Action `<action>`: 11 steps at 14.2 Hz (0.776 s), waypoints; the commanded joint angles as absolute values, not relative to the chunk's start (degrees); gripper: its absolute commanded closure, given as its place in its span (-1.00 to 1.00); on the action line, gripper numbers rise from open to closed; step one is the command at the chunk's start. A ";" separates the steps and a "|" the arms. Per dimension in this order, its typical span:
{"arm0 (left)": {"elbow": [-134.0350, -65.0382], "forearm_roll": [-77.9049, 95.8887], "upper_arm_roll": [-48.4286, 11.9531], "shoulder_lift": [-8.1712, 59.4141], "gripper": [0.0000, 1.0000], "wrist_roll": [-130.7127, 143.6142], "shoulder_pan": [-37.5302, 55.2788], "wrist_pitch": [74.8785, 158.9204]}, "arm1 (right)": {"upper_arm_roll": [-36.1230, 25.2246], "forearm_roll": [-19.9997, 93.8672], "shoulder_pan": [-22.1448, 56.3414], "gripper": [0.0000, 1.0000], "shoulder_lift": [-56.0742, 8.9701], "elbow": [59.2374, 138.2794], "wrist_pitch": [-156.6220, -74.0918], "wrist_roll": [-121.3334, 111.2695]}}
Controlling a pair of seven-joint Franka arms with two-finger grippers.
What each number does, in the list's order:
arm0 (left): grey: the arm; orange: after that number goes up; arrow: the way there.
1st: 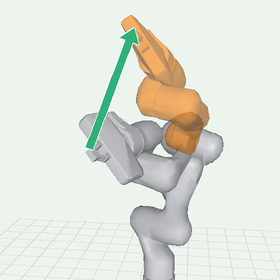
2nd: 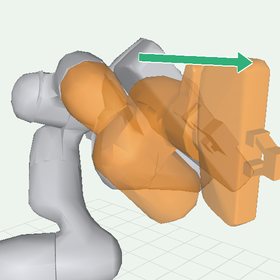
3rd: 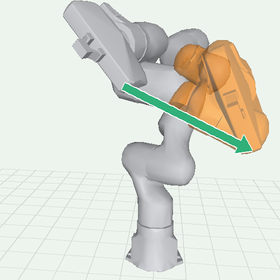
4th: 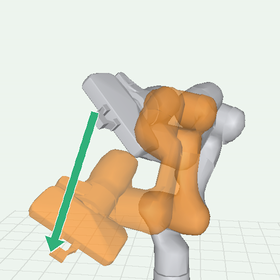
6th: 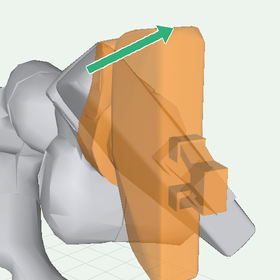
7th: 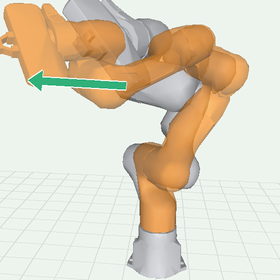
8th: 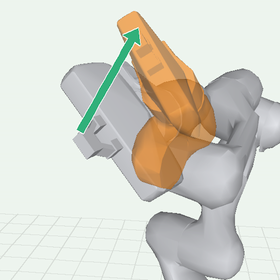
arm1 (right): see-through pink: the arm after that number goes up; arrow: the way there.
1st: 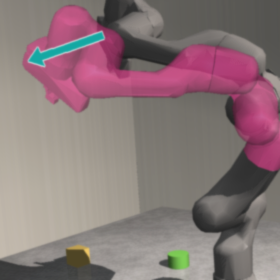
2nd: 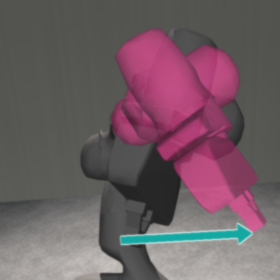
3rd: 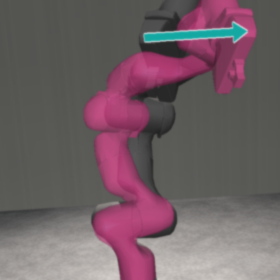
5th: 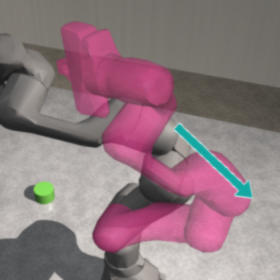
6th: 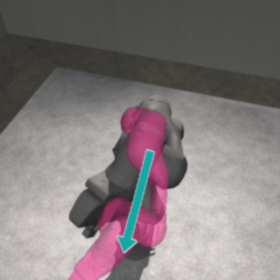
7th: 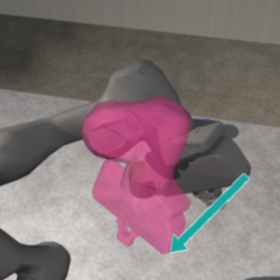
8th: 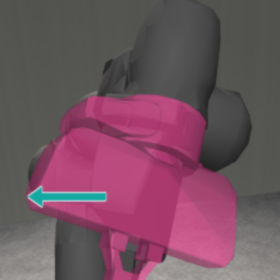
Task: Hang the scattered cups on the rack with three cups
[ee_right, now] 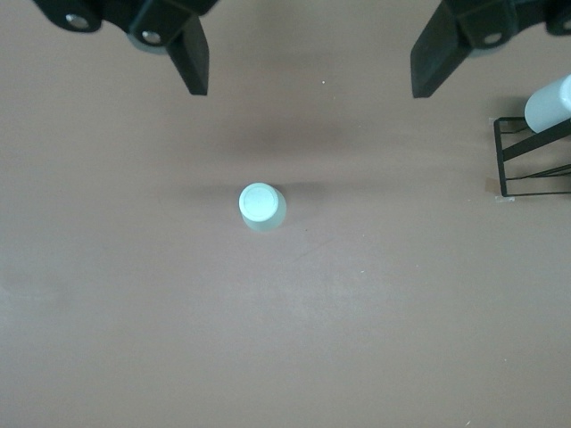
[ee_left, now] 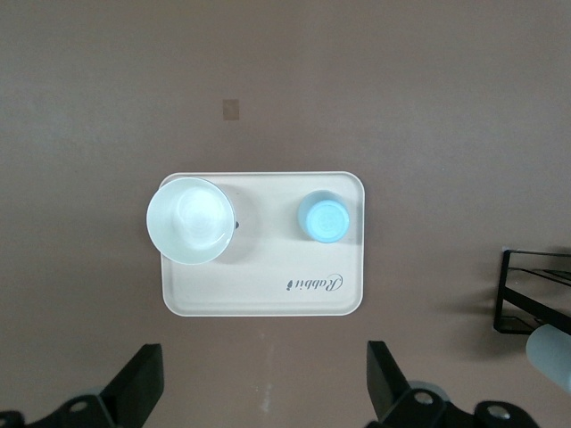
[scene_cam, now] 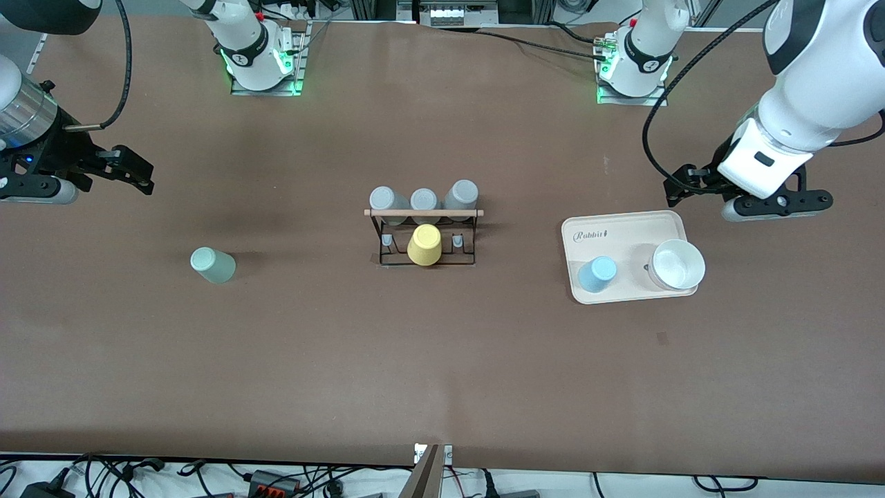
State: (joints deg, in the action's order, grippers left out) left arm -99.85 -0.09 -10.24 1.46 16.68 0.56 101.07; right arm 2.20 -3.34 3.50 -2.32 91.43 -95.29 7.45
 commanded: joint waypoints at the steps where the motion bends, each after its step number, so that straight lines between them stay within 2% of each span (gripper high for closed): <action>1: -98.54 0.52 -10.46 5.60 -1.00 15.21 0.97 101.87 | 2.11 -4.13 3.69 -1.00 -2.99 89.82 -94.57 7.12; 4: -94.40 0.09 -10.37 14.47 -1.00 15.12 3.68 105.97 | 2.20 -4.04 3.69 -1.00 -2.99 89.82 -94.57 7.03; 11: -95.45 -0.61 -10.28 28.37 -1.00 15.21 4.22 118.02 | 2.11 -4.04 3.69 -1.00 -3.08 89.82 -94.57 6.86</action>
State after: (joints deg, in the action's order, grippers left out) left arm -97.43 -0.11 -10.41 25.30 16.23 4.14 116.93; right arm 2.19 -3.35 3.50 -2.44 91.30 -95.29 7.45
